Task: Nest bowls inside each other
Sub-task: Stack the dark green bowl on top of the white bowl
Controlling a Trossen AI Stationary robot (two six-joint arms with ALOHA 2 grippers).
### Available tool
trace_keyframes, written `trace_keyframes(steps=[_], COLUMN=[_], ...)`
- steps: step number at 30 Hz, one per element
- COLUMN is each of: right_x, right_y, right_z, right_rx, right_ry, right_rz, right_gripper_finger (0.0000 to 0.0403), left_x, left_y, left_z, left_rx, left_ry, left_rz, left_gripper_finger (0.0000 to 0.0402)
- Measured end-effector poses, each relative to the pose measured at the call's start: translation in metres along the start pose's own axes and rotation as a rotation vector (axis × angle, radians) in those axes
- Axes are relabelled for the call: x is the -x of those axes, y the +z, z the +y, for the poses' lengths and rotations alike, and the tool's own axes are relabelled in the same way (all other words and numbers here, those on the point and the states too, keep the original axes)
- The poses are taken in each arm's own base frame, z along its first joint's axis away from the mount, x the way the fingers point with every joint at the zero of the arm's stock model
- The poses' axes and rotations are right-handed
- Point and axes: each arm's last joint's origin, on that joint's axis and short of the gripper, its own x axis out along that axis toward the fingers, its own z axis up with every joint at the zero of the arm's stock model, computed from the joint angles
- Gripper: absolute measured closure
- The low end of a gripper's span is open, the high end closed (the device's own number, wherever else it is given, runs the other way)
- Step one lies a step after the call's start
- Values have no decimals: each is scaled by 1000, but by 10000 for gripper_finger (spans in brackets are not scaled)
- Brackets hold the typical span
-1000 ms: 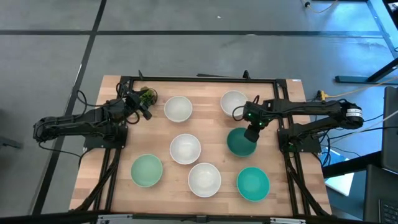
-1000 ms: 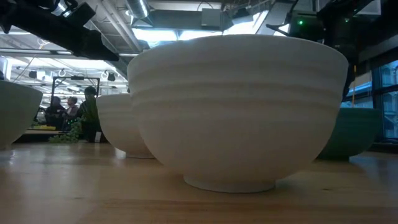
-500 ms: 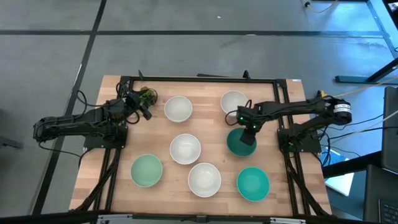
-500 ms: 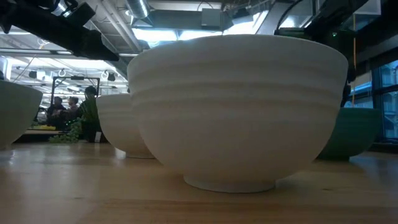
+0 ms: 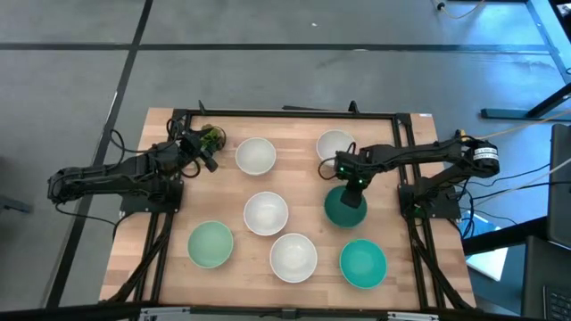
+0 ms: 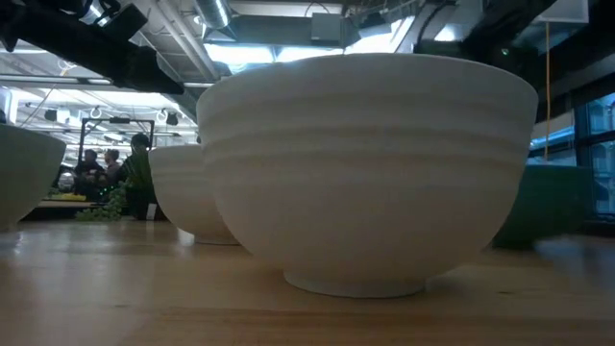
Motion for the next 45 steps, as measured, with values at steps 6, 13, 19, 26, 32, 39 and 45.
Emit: trace_keyframes(steps=[6,13,19,26,32,39,45], right_x=[31,75,116,127,108,63,40], right_y=[26,56,72,70,74,90,96], right_z=[4,-10,-40,-90,-118,-132,-138], right_rx=[41,42,21,-91,-153,-128,-119], right_ry=[-14,-52,-106,-119,-138,-121,-107], right_rz=[-129,-286,-396,-405,-305,-148,-77], right_gripper_finger=[399,399,399,399,399,399,399], left_x=[0,0,0,0,0,0,0], left_y=[0,0,0,0,0,0,0], left_z=[0,0,0,0,0,0,0], left_rx=[1,2,27,28,28,28,28], left_ry=[0,0,0,0,0,0,0], left_rz=[0,0,0,0,0,0,0], left_gripper_finger=[229,229,229,229,229,229,229])
